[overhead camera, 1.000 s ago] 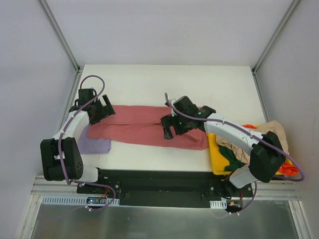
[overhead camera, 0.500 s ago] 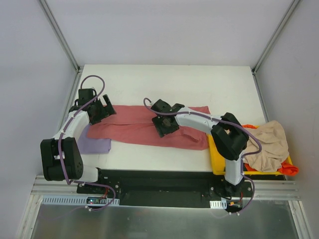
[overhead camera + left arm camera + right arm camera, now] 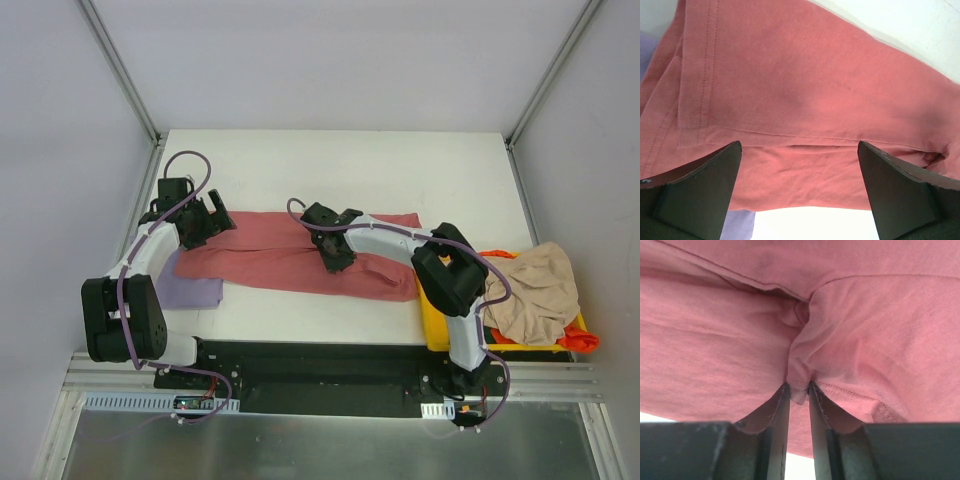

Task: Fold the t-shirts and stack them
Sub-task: Fold the other side of the tshirt into a rectangle

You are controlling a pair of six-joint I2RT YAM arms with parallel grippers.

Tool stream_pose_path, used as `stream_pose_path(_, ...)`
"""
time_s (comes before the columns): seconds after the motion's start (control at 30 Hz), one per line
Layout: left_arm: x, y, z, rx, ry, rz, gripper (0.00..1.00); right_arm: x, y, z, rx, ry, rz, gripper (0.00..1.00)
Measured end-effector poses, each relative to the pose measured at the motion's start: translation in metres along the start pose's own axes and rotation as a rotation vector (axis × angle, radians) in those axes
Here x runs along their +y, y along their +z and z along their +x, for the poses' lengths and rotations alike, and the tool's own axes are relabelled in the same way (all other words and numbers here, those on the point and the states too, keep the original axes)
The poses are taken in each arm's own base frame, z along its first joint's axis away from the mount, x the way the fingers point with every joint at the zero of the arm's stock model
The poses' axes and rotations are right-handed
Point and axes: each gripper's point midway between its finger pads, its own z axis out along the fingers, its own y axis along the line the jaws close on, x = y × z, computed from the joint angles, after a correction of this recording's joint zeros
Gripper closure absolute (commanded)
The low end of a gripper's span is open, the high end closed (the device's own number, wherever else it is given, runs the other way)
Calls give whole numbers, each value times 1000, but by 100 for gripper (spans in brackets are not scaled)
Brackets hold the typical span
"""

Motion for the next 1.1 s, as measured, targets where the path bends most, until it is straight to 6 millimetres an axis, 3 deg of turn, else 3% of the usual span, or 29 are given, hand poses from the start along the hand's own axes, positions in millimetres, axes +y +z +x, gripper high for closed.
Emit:
stream_pose_path(0.2,-2,0,0,2,0,8,1,-3,-1,-2,-5,15,21,98)
stream_pose_path(0.43,-2,0,1,4,0,13,1,-1,-4,-1,1,21,10,99)
stream_pose_path(0.67,-2,0,1,4,0,13,1,15,-22,-3,3,67,-88,95)
stream_pose_path(0.77,-2,0,1,4,0,13,1,20,-24,-2,14,95,-115,75)
stream_pose_path(0.83,-2,0,1,4,0,13,1,23,-25,0,23,111,-128,54)
stream_pose_path(0.93,-2,0,1,4,0,13,1,26,-26,0,28,129,-138,4)
stream_pose_path(1.1,-5,-4,-1,-6,4,24,1,24,-43,-5,-13,149,-157,4)
